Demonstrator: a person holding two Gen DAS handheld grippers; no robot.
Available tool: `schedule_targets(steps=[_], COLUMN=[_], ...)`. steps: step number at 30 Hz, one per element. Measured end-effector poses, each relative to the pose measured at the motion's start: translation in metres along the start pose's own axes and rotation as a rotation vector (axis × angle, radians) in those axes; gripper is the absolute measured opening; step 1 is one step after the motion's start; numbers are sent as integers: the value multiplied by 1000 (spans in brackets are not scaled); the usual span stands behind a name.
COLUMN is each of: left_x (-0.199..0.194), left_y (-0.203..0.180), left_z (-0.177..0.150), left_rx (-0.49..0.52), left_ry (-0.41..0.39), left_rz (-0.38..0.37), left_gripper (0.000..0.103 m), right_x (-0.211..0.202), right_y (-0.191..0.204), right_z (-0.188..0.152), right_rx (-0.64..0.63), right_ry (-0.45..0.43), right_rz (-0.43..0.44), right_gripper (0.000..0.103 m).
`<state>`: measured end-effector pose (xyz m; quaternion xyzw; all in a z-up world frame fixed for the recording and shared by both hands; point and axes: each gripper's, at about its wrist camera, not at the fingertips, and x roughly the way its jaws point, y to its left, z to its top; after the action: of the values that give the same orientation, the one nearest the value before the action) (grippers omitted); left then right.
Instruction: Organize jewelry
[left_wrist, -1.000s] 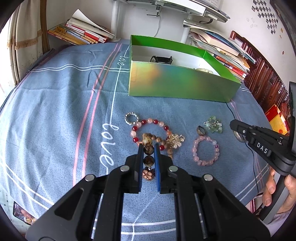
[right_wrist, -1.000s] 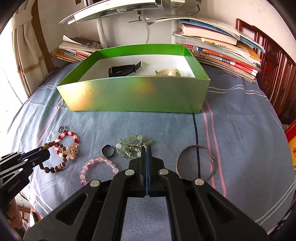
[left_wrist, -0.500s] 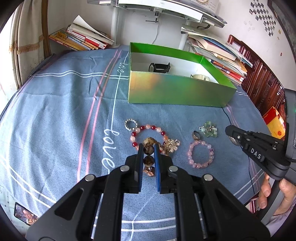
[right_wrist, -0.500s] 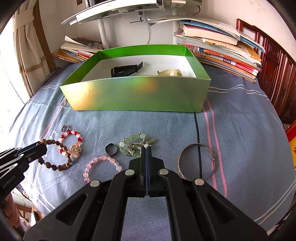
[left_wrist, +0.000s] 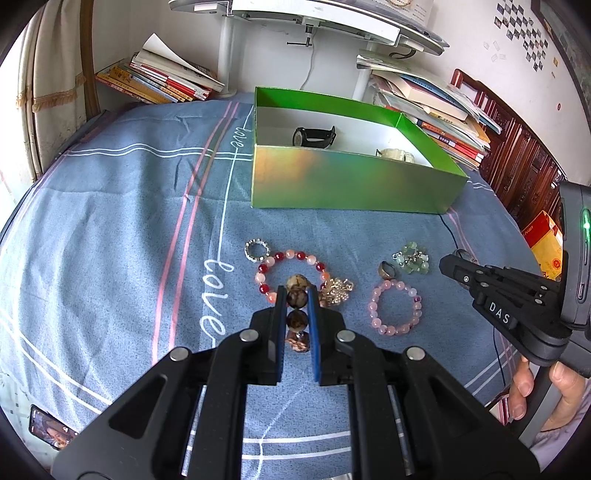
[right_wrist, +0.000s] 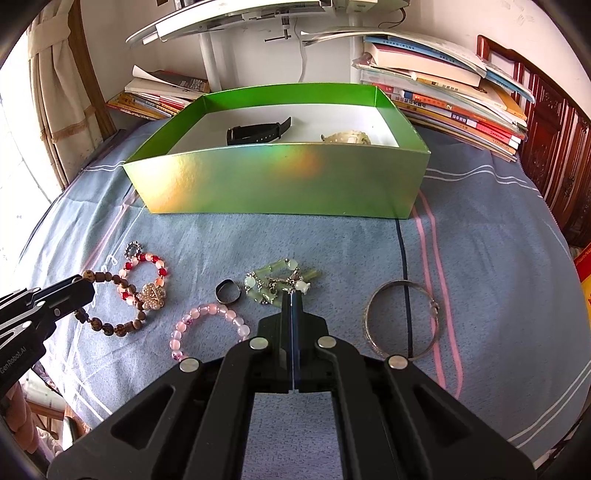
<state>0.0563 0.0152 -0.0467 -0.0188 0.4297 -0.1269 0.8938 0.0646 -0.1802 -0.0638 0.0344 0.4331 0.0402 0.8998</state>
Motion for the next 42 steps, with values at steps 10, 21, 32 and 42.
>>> schedule_targets(steps=[10,21,32,42], left_x=[-4,-13,-10,-30], left_y=[1,-1,0,5], left_z=[3,4,4,19], left_rx=[0,7,9,-1], left_ry=[-14,-33,-24,-77], left_rz=[8,4,2,1], left_gripper=[11,11,11,11], right_x=[-9,-21,-19,-41], right_y=[0,-4,-8,-13], right_z=[1,1,-1,8], right_rx=[1,8,17,22], right_ry=[-23,-48,-42,-102], right_rz=[3,5,7,2], right_gripper=[1,1,1,1])
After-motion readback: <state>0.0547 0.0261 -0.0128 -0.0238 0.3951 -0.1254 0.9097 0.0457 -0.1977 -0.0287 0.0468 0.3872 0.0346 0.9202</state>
